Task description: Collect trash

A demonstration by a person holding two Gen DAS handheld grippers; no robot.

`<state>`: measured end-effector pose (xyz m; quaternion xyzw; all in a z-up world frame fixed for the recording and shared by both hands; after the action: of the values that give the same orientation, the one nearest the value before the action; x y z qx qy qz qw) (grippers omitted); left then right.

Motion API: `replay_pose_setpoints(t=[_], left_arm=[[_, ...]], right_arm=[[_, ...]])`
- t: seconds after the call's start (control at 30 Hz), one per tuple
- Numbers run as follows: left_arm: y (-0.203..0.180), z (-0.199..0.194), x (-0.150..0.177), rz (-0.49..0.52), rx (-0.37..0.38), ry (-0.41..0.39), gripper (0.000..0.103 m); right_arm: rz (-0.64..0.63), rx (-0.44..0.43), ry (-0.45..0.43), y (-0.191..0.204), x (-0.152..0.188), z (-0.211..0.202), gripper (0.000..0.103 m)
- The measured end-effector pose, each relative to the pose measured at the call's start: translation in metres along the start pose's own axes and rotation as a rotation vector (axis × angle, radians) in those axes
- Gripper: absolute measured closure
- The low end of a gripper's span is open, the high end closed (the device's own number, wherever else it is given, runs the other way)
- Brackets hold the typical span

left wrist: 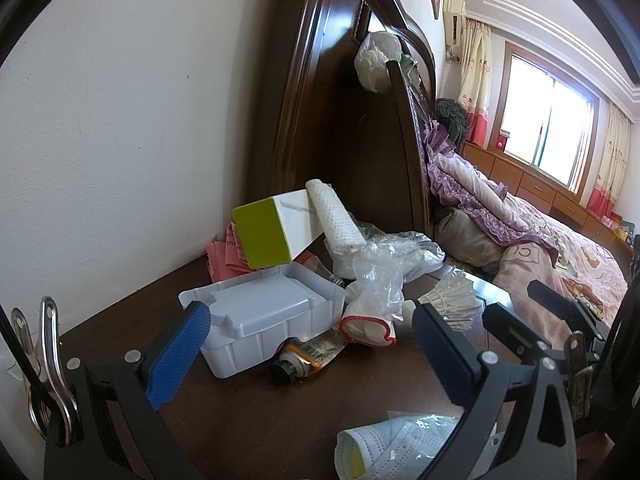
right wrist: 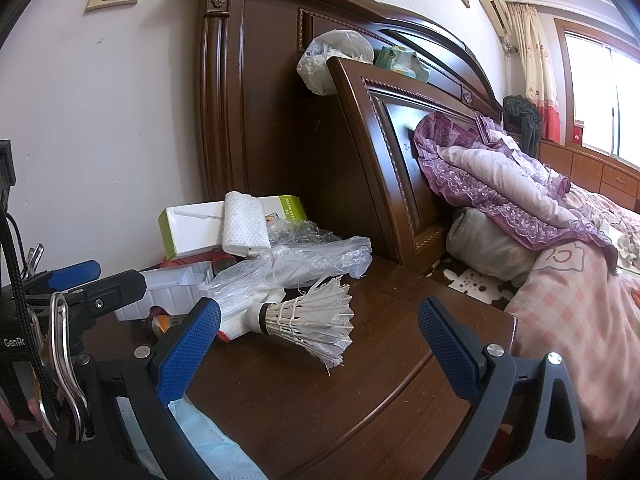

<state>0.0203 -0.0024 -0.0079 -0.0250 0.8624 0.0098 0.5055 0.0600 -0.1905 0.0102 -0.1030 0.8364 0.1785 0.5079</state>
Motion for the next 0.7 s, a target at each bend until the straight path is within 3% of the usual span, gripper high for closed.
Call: replay_pose_setpoints(t=[0.47,0.6,0.7], left_arm=[[0.0044,0.0012,0.0019,-0.021,-0.001,0.009,0.000],[0.0074,0.0020,0.0031,-0.036,0.033,0.011,0.000],[0.0012,0.0031,0.0028,0.019,0.081,0.023,0.000]], right_arm=[[0.001,0.000,0.002,0.0002,-0.0001,0.0005,0.002],[0.001,0.000,0.002,0.0003,-0.0004,0.0009,0.002],[0.000,-0.001,0.004,0.0005,-0.0006,0.0004,0.002]])
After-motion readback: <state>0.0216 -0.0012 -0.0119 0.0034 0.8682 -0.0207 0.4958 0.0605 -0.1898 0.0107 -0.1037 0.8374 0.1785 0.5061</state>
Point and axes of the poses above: each gripper's, at about its wrist camera, not at the fingertips, and z roughly the way its jaws point, y to its left, x to its underside, the point moved 2 cm from there along z, roughly the way its jaws point, and after that the axes turned 11 degrees about z, right-handed, at the moved point
